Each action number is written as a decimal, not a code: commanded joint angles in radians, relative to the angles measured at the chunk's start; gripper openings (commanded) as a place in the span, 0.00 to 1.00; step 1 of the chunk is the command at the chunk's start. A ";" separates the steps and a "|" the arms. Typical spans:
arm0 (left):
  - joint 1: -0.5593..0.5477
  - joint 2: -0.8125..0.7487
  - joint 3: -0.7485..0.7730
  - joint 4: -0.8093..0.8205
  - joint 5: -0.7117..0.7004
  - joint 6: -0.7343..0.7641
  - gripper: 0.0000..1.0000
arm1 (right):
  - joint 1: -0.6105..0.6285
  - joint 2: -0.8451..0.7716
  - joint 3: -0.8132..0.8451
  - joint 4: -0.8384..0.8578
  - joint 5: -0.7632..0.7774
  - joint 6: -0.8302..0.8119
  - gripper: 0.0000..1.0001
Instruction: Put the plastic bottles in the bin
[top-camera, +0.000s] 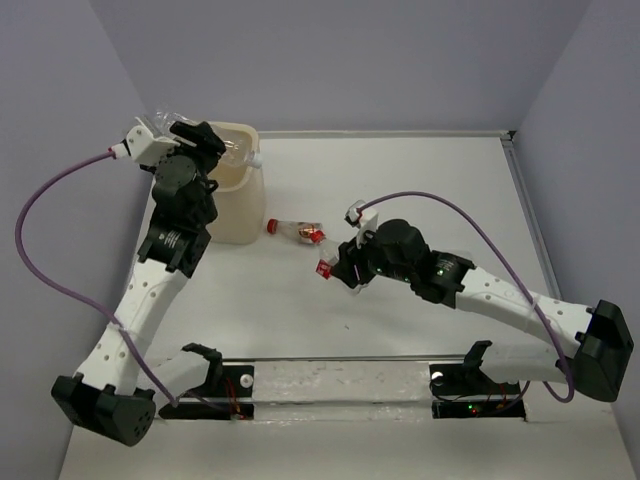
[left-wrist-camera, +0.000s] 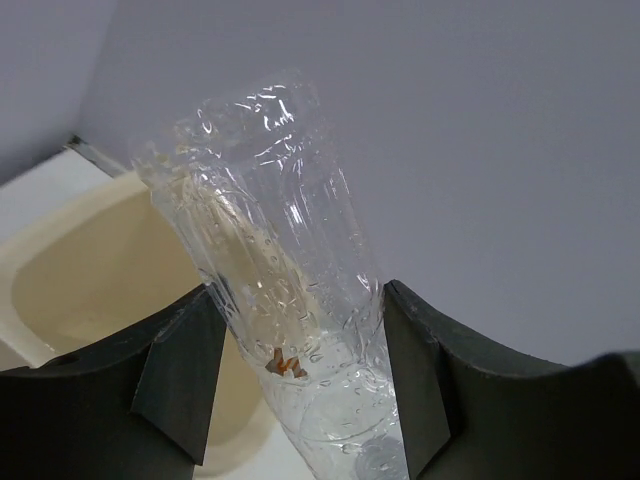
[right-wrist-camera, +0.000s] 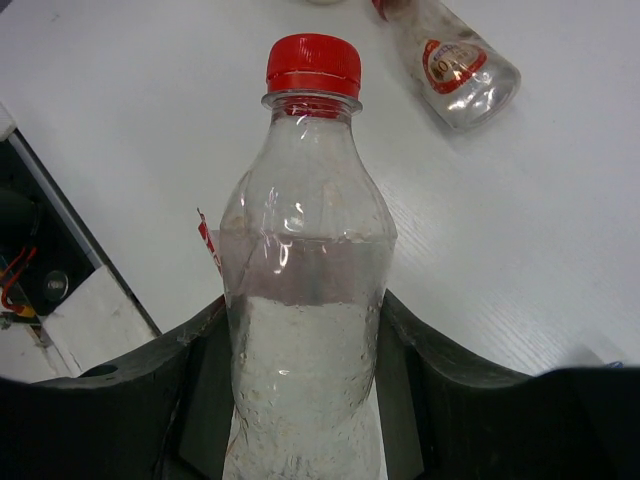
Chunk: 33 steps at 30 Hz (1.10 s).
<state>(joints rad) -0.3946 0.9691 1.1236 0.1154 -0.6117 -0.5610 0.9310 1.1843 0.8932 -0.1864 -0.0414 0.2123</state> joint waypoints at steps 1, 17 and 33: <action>0.095 0.141 0.134 0.056 -0.178 0.211 0.15 | 0.006 -0.018 0.061 0.091 -0.034 -0.027 0.24; 0.112 0.271 0.166 0.118 -0.251 0.397 0.96 | 0.006 0.116 0.304 0.264 -0.080 -0.059 0.23; 0.114 -0.228 -0.045 -0.180 0.086 0.194 0.99 | 0.006 0.714 1.065 0.340 -0.152 -0.047 0.23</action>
<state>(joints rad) -0.2852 0.8310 1.1805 0.0086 -0.5819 -0.3084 0.9310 1.7470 1.7420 0.0803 -0.1688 0.1730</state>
